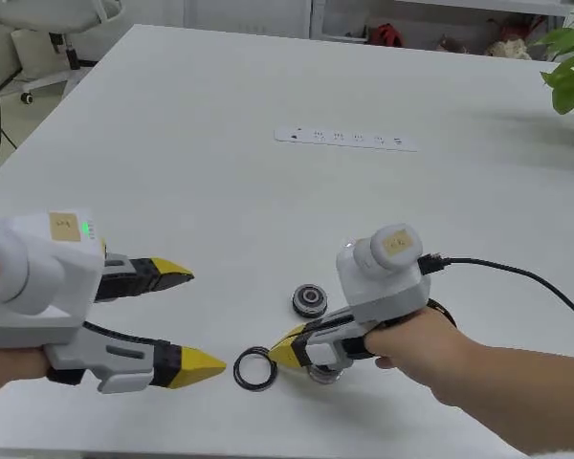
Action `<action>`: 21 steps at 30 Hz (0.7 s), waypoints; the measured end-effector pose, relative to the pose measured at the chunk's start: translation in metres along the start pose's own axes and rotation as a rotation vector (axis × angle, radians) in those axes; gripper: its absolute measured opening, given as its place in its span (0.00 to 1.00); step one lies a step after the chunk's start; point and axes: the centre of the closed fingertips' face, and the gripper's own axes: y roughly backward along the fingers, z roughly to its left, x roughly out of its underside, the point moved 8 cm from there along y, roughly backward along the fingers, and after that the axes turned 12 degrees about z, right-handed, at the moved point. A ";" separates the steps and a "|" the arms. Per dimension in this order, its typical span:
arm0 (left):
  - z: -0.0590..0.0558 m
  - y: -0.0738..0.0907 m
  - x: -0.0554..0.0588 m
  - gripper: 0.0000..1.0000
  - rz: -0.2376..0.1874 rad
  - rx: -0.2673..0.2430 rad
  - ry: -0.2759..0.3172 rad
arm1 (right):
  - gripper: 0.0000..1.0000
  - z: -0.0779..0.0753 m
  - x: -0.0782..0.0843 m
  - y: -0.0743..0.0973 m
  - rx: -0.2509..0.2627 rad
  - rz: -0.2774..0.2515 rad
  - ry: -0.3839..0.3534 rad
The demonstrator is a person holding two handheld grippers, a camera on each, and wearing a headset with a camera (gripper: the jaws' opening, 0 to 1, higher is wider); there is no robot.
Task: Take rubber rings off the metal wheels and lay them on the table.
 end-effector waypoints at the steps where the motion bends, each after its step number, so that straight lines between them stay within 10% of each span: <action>1: 0.000 0.000 0.000 0.64 0.001 0.000 -0.001 | 0.00 0.000 0.000 0.000 0.001 -0.001 0.000; 21: -0.002 0.001 -0.003 0.64 0.001 -0.004 -0.004 | 0.03 0.001 -0.004 0.009 0.002 -0.057 -0.002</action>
